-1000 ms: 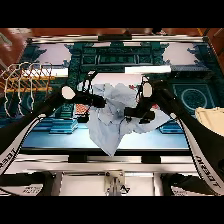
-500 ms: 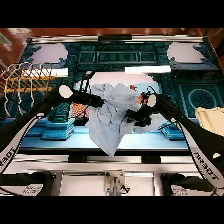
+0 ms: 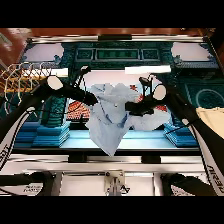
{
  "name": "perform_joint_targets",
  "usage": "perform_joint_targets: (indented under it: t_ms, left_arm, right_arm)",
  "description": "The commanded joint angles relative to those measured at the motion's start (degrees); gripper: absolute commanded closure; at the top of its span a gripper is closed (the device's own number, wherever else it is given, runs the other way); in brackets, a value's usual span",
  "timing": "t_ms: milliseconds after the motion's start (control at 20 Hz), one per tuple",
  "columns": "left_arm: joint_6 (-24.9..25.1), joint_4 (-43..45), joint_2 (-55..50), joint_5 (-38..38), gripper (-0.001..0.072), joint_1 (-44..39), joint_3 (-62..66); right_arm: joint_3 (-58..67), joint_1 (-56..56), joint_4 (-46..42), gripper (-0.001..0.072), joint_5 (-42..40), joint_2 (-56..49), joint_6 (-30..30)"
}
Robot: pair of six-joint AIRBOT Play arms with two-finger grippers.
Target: Fold the shirts.
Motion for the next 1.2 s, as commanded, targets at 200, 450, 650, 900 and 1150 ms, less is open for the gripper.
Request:
perform_joint_targets:
  t_ms: [200,450,650,900,1150]
  left_arm:
    - [-6.29,3.43,6.99,-16.94,0.0659,0.37,3.85]
    - [-13.25,4.50,3.65,-12.63,0.0657,-0.02,3.82]
    - [-13.22,4.48,2.08,-12.50,0.0532,-0.04,3.89]
    - [-13.27,4.50,2.21,-15.10,0.0212,1.70,6.16]
    - [-13.03,6.25,5.97,-23.63,0.0142,9.97,14.47]
  right_arm:
    - [9.29,0.11,-6.25,0.0634,14.45,2.14,2.91]
    - [9.31,0.13,-5.84,0.0634,17.81,0.28,4.35]
    - [9.31,0.13,-5.90,0.0635,17.99,-0.09,4.37]
    - [9.31,0.13,-5.86,0.0634,17.97,-0.09,4.50]
    - [9.31,0.13,-5.86,0.0634,18.01,-0.09,4.48]
